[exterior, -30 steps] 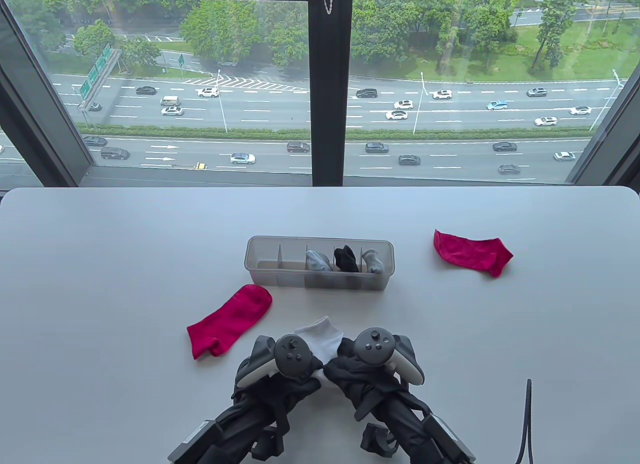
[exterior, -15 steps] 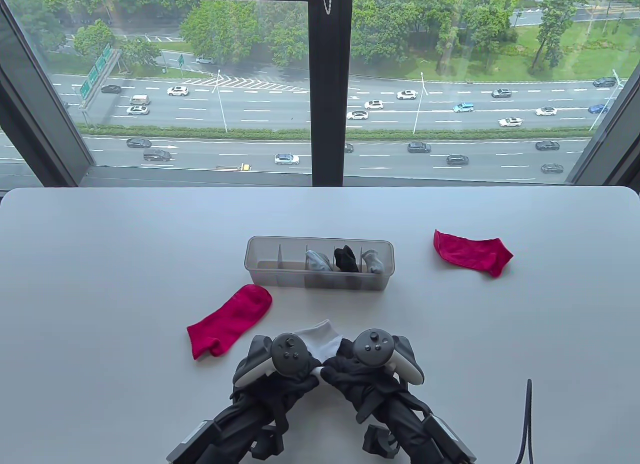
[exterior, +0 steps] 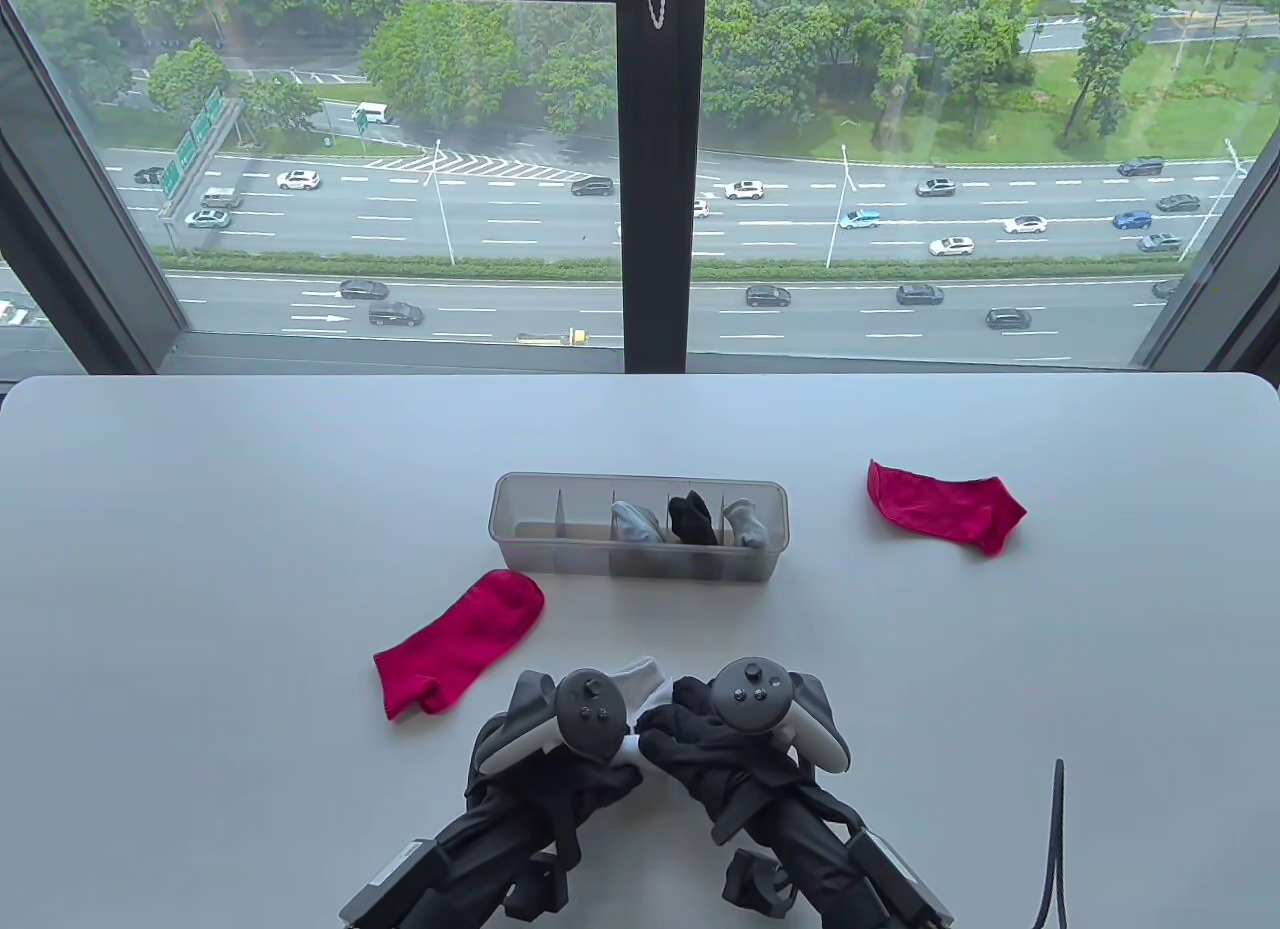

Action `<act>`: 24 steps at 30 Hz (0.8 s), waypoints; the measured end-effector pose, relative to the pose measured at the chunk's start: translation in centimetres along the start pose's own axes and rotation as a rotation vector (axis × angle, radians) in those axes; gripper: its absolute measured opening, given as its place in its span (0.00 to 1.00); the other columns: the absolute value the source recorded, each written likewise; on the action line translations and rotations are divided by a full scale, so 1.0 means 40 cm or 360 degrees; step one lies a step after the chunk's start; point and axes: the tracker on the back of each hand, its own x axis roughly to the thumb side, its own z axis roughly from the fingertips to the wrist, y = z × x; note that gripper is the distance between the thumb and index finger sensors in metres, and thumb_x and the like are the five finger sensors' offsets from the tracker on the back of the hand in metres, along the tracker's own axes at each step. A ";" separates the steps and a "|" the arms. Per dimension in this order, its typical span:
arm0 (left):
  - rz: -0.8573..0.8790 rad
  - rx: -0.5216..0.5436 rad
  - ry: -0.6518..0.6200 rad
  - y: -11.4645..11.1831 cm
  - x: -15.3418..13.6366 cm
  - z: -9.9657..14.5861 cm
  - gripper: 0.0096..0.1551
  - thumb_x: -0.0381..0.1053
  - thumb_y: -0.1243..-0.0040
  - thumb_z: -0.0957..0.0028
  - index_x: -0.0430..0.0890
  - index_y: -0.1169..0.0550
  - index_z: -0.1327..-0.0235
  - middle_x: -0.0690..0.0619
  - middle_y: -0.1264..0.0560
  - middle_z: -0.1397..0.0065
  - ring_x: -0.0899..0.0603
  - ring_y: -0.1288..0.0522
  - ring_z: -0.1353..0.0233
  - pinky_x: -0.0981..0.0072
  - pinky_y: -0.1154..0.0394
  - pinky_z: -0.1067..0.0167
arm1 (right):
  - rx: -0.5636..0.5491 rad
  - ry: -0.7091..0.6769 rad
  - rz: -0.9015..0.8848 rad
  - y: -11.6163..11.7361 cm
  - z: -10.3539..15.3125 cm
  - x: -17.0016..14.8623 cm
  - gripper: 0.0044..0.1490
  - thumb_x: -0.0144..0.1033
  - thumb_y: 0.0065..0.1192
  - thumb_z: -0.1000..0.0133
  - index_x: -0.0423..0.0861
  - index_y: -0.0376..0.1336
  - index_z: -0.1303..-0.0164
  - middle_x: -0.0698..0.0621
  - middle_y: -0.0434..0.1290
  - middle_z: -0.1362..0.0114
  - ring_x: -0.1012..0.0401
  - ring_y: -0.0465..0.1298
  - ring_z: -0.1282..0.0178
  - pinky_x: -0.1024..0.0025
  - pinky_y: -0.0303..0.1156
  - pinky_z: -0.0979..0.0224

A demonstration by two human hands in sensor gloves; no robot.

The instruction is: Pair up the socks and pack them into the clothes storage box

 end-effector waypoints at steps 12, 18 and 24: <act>0.0099 0.0031 -0.0076 0.013 -0.011 0.006 0.26 0.50 0.57 0.37 0.34 0.35 0.35 0.33 0.49 0.19 0.23 0.56 0.19 0.25 0.56 0.26 | 0.0012 -0.0021 0.0003 -0.006 0.003 -0.001 0.42 0.54 0.45 0.36 0.52 0.39 0.16 0.34 0.23 0.15 0.41 0.16 0.24 0.42 0.13 0.33; 0.0057 0.0042 -0.0031 0.012 -0.007 0.007 0.36 0.53 0.51 0.40 0.40 0.47 0.27 0.31 0.57 0.18 0.23 0.57 0.19 0.24 0.56 0.26 | -0.0048 -0.0023 0.0029 -0.007 0.005 0.002 0.30 0.49 0.41 0.34 0.48 0.55 0.24 0.35 0.27 0.14 0.40 0.19 0.22 0.40 0.15 0.32; -0.0029 0.0122 -0.0086 0.010 0.013 0.011 0.34 0.51 0.52 0.38 0.43 0.42 0.20 0.37 0.62 0.16 0.27 0.62 0.17 0.24 0.60 0.25 | -0.0072 -0.0015 -0.0035 -0.010 0.005 0.004 0.31 0.48 0.35 0.32 0.41 0.57 0.28 0.34 0.28 0.14 0.40 0.19 0.22 0.40 0.15 0.32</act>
